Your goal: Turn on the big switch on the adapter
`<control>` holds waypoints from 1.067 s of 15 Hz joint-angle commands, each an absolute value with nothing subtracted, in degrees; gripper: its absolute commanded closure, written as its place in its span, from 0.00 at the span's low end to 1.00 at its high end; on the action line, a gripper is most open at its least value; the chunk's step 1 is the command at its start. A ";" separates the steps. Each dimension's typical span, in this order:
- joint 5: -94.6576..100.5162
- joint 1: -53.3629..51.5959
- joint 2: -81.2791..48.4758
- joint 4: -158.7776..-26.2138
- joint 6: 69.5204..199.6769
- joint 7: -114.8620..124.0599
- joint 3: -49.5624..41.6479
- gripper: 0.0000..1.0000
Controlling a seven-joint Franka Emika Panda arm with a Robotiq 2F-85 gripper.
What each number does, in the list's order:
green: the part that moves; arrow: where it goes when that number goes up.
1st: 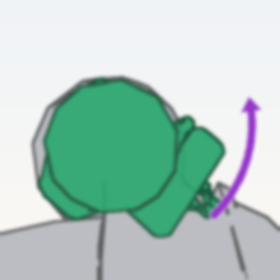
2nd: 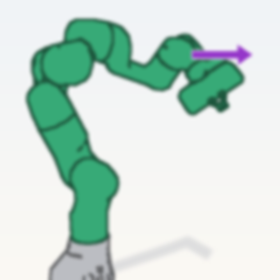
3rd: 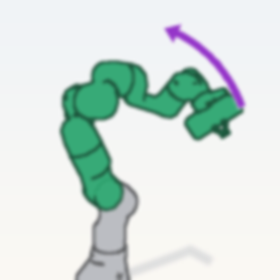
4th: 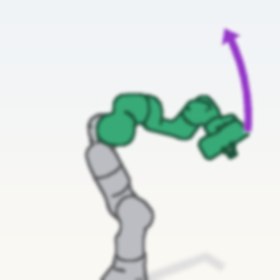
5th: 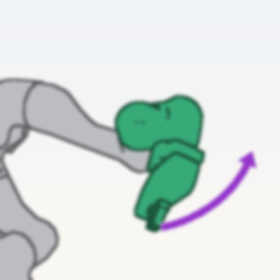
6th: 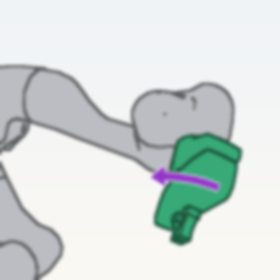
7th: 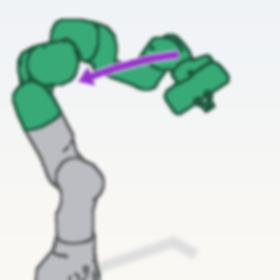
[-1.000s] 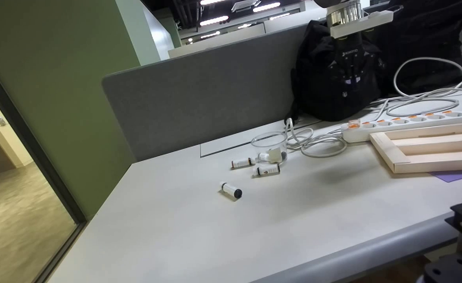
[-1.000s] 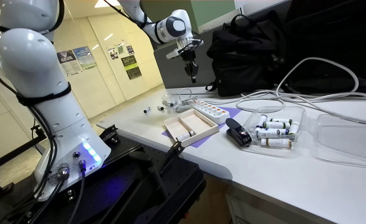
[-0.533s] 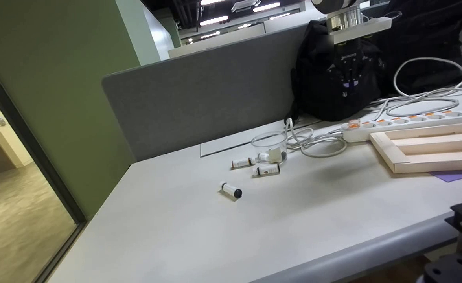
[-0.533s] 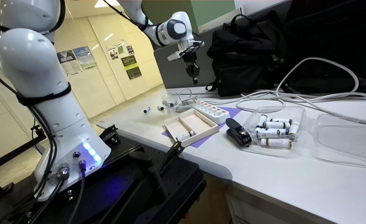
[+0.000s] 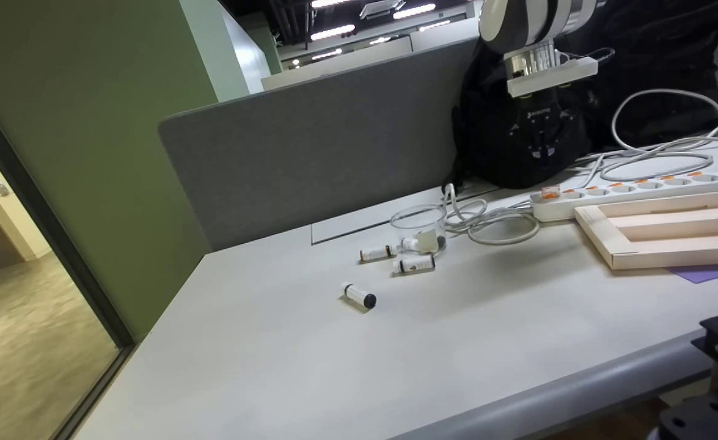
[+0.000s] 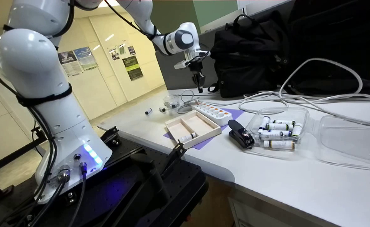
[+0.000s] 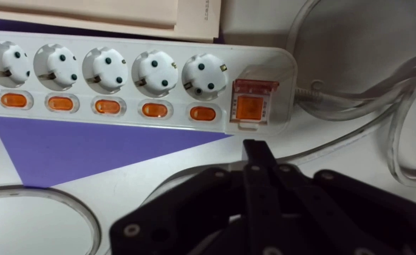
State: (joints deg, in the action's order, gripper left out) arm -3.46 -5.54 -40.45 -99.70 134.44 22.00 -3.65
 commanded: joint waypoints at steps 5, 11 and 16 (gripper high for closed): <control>-3.04 -7.63 -46.00 -92.93 129.47 28.53 -6.02 1.00; -2.62 -9.33 -45.72 -96.05 131.40 29.81 -6.35 1.00; -2.13 -10.74 -46.47 -96.62 132.56 30.89 -7.13 1.00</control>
